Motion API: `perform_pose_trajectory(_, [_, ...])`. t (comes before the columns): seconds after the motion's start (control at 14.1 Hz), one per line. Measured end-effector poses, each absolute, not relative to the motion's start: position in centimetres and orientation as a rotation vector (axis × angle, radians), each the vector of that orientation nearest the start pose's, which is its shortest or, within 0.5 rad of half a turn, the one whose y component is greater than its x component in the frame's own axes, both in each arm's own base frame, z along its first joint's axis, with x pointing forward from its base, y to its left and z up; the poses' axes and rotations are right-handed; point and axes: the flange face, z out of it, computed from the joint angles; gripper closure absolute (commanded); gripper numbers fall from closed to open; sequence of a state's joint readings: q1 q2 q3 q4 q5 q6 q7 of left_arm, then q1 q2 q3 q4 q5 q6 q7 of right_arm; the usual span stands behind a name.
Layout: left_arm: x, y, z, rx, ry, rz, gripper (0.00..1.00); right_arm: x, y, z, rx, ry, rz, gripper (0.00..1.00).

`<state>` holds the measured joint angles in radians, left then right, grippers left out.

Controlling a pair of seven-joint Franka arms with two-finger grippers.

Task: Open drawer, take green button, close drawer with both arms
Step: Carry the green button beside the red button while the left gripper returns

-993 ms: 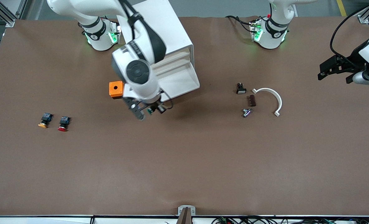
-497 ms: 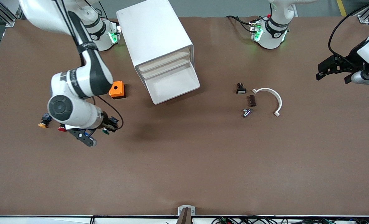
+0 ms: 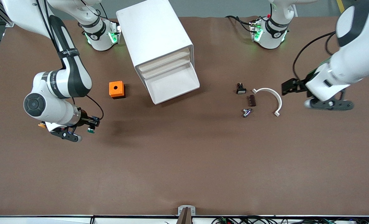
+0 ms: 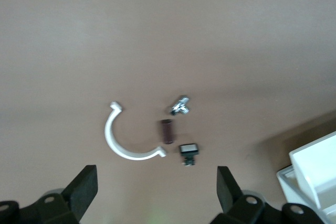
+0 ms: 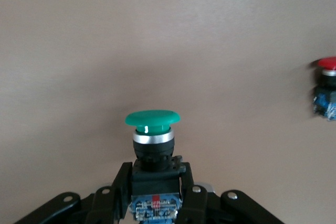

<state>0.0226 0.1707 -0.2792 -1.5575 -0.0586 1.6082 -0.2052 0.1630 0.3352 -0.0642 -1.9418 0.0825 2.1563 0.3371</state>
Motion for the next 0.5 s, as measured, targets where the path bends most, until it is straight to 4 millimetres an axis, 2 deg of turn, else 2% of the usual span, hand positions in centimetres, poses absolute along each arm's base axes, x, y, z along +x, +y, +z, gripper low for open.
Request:
perform_pose_trajectory(0.28, [59.0, -21.0, 48.7, -3.215, -0.083, 0.289, 0.0, 57.9, 1.4, 26.7, -3.167, 0.364, 0.103, 1.0])
perform_pose_trajectory(0.5, [58.6, -26.7, 44.0, -3.179, -0.205, 0.323, 0.0, 56.8, -0.9, 25.0, -3.174, 0.353, 0.027, 1.0])
